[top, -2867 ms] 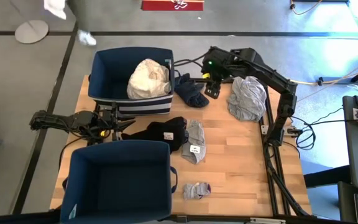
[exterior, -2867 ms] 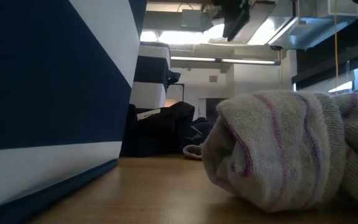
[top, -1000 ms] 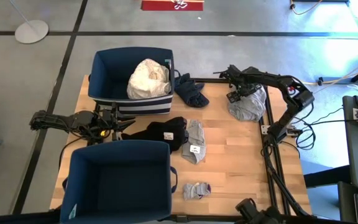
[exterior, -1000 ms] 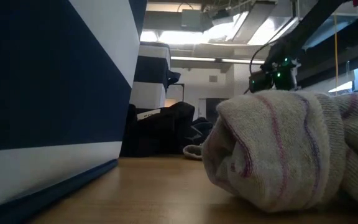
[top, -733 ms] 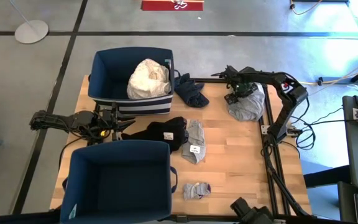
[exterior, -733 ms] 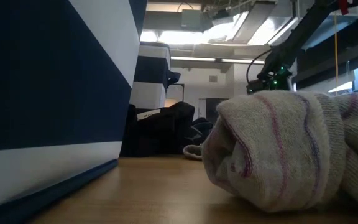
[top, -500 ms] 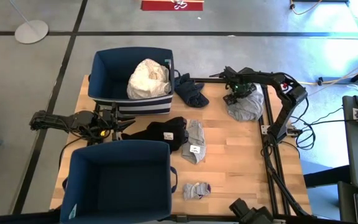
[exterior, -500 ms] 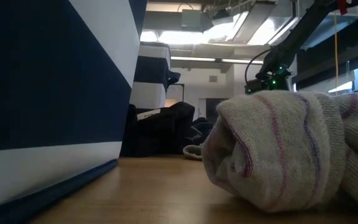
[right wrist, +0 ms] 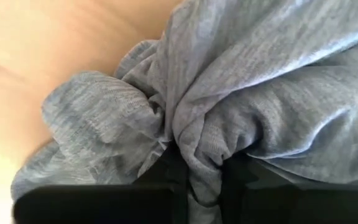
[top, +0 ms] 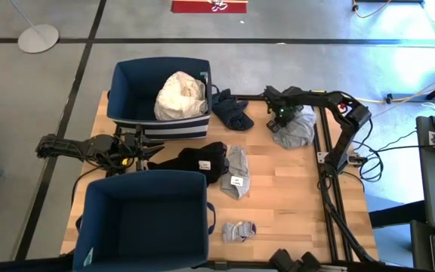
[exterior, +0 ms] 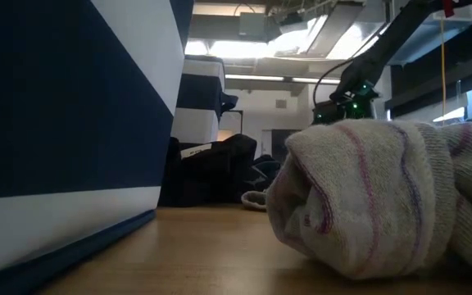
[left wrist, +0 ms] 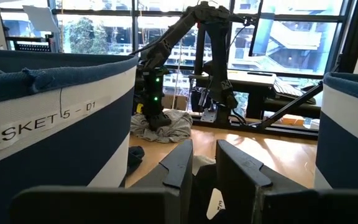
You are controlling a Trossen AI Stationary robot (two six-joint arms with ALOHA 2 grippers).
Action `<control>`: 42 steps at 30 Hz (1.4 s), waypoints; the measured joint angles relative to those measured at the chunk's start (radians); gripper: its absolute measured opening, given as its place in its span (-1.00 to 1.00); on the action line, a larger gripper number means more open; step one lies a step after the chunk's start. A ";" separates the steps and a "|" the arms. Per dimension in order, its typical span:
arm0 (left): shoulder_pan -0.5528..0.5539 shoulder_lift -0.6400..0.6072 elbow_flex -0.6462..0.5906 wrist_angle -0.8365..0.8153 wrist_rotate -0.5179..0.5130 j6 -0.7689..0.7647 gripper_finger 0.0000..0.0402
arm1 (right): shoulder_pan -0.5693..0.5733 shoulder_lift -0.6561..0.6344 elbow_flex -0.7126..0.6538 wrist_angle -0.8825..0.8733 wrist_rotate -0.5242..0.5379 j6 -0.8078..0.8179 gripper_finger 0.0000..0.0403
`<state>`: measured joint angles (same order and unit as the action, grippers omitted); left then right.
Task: Sort clothes
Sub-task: Put the gray pants into the bottom blue laundry organizer
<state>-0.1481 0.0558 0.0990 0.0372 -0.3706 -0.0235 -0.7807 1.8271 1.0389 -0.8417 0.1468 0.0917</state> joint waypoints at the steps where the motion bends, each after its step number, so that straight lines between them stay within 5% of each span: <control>1: 0.000 0.000 0.000 0.000 0.000 0.000 -0.70 | 0.013 0.000 0.000 0.006 0.000 0.000 -0.79; 23: 0.000 0.000 0.000 0.000 0.000 0.001 -0.70 | 0.317 -0.021 -0.002 -0.033 0.080 0.044 -0.78; 42: 0.000 0.000 0.000 0.000 0.000 0.002 -0.70 | 0.519 -0.319 0.021 -0.203 0.126 0.217 -0.78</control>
<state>-0.1482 0.0555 0.0990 0.0368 -0.3710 -0.0215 -0.2618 1.5077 1.0603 -1.0448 0.2724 0.3092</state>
